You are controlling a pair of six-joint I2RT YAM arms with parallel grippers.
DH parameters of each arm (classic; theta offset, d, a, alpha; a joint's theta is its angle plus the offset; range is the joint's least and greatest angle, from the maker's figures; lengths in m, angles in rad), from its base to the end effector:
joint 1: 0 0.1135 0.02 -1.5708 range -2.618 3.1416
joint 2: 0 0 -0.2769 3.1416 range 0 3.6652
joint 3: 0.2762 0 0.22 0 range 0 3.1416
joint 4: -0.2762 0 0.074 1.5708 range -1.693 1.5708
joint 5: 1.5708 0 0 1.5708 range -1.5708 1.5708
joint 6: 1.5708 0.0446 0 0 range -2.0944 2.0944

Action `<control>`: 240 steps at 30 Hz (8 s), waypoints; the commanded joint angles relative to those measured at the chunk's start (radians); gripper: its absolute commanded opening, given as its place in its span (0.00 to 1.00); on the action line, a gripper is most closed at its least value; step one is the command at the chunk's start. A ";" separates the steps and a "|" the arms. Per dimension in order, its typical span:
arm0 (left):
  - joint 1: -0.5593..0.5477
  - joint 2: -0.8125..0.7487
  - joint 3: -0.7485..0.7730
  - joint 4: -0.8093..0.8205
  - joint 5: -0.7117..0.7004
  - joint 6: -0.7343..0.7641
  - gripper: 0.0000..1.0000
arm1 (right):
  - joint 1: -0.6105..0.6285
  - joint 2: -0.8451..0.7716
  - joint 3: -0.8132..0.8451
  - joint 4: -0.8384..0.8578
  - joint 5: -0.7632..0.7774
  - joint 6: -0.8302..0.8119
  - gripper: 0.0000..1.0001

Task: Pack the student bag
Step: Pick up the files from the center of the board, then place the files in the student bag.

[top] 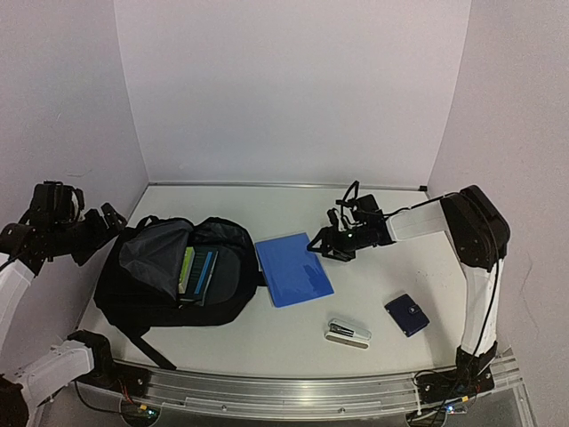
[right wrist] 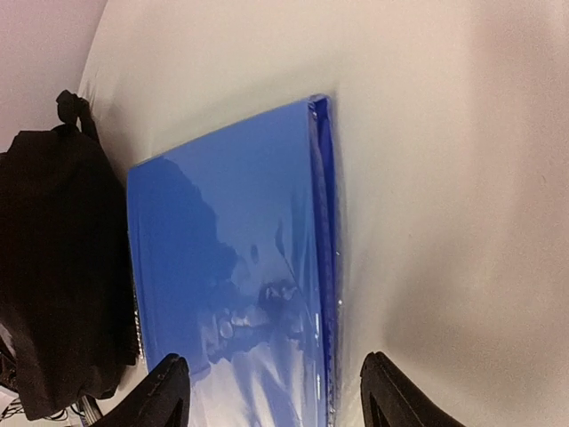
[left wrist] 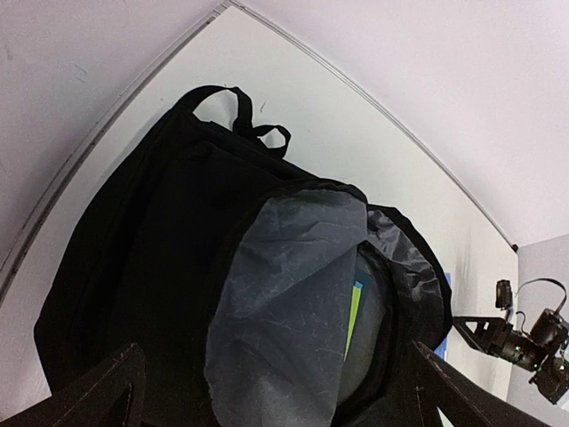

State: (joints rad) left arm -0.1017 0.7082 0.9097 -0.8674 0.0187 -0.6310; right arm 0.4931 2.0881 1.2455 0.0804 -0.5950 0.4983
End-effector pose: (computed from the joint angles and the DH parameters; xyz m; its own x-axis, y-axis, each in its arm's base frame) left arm 0.0977 -0.0108 0.3215 -0.5647 -0.5353 -0.6281 -0.2688 0.8389 -0.4732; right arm 0.3606 0.2222 0.1595 -0.8923 -0.0302 -0.4504 -0.3673 0.6284 0.6857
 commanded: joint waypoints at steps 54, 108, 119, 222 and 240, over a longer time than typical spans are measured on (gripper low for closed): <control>-0.010 0.092 -0.044 0.458 0.650 -0.027 1.00 | -0.067 -0.434 -0.057 0.080 -0.089 0.104 0.00; -0.509 0.674 0.286 0.497 1.048 0.241 0.15 | 0.248 -0.483 0.093 -0.072 -0.490 -0.141 0.14; -0.509 0.562 0.223 0.518 0.822 0.184 0.00 | 0.129 -0.503 0.071 -0.069 -0.338 -0.095 0.79; 0.189 0.033 -0.156 0.245 0.406 -0.023 0.06 | 0.300 -0.465 -0.169 0.488 -0.038 0.545 0.00; 0.189 -0.070 -0.048 0.315 0.583 0.084 0.00 | 0.396 -0.198 -0.014 0.560 0.010 0.719 0.00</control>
State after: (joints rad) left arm 0.0822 0.6432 0.8188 -0.6508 0.5410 -0.5677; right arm 0.8667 1.8436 1.1490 0.5404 -0.5732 1.1772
